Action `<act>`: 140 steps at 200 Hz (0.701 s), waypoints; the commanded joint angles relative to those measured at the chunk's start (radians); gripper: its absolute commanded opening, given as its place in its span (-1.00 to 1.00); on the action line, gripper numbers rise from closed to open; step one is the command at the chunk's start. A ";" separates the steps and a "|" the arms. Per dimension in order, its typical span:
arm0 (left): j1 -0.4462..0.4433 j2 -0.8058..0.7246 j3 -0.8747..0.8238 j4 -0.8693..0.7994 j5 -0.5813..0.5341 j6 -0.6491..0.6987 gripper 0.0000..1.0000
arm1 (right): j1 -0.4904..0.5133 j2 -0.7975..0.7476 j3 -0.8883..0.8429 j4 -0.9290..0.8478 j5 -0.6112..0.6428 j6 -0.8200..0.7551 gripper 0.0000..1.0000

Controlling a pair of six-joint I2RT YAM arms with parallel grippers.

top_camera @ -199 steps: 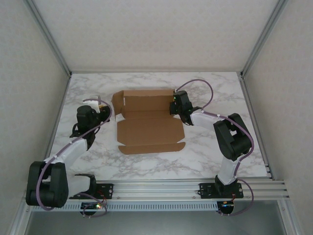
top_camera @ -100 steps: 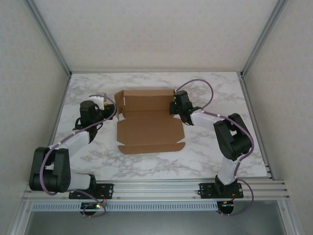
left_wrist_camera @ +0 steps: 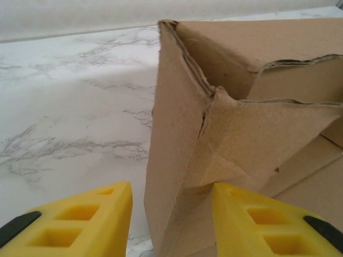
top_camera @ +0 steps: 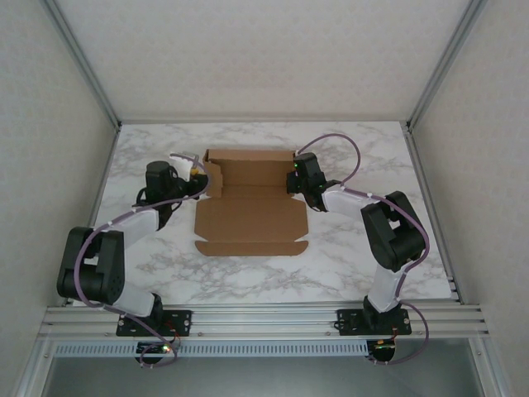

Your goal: Fold the paper box

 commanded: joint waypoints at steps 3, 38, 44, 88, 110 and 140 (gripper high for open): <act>-0.009 0.025 0.040 0.009 0.035 0.078 -0.13 | 0.001 0.032 -0.037 -0.077 -0.056 -0.002 -1.00; -0.015 0.049 0.071 0.004 0.050 0.107 -0.09 | 0.000 0.034 -0.042 -0.067 -0.066 -0.005 -1.00; -0.019 0.053 0.076 0.004 0.049 0.109 -0.08 | 0.000 0.035 -0.041 -0.065 -0.068 -0.006 -1.00; -0.047 0.104 0.122 0.007 0.017 0.109 0.05 | 0.000 0.029 -0.052 -0.052 -0.088 -0.011 -1.00; -0.062 0.135 0.147 0.003 -0.011 0.115 0.07 | 0.000 0.026 -0.057 -0.051 -0.091 -0.013 -1.00; -0.069 0.156 0.153 0.022 -0.038 0.125 0.05 | 0.000 0.022 -0.061 -0.053 -0.091 -0.014 -1.00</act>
